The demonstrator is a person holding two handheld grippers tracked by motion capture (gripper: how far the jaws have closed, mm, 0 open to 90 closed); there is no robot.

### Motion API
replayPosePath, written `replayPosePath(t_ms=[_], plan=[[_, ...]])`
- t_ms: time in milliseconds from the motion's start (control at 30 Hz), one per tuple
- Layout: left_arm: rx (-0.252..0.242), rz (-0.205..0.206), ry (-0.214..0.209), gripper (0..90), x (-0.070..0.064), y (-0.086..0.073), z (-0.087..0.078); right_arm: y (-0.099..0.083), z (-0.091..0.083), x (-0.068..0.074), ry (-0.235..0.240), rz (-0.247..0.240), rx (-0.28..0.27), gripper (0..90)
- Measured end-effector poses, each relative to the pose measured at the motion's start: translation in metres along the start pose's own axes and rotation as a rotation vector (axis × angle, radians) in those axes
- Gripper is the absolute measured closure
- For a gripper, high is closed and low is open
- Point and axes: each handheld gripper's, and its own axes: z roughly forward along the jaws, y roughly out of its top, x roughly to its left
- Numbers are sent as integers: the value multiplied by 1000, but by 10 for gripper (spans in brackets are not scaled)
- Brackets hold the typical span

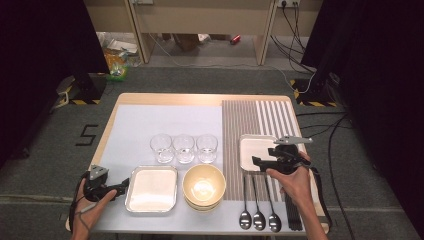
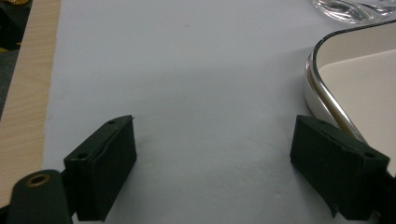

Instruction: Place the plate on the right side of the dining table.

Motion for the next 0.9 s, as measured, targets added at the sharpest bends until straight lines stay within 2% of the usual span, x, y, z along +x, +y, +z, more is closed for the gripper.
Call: replayPosePath(t_ms=[633, 900], plan=[[-5, 2, 5, 133, 0, 0, 0, 10, 7, 25, 56, -46, 2, 304], [-1, 4, 4, 133, 0, 0, 0, 12, 14, 28, 90, -38, -2, 318]])
